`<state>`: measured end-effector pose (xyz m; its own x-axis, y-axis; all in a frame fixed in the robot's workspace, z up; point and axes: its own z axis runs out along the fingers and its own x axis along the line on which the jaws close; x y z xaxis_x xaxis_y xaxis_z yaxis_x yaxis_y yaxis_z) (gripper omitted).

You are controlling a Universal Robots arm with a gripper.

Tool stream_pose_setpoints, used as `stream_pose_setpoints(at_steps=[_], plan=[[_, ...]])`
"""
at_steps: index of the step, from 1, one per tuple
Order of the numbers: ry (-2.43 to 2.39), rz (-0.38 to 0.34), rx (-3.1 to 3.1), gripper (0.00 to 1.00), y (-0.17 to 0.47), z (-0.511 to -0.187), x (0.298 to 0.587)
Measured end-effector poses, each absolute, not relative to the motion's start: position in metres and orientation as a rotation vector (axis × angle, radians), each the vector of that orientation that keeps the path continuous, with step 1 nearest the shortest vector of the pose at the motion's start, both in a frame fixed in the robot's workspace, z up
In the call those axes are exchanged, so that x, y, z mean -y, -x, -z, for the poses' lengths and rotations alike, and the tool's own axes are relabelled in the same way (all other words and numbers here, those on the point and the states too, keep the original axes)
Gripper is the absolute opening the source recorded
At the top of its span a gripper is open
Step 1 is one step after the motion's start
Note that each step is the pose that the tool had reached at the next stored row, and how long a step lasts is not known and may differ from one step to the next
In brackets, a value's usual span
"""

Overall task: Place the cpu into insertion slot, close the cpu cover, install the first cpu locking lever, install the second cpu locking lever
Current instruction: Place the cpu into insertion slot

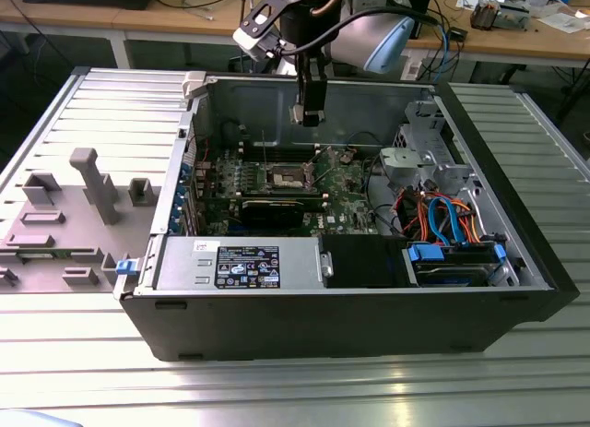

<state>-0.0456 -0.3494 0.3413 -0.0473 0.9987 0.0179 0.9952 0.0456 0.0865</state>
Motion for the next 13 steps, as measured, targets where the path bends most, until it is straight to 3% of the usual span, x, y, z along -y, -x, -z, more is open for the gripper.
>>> stream_pose_setpoints(at_steps=[13], plan=[[-2.180, -0.108, -2.195, 0.54, 0.0461, -0.3343, 0.3494]])
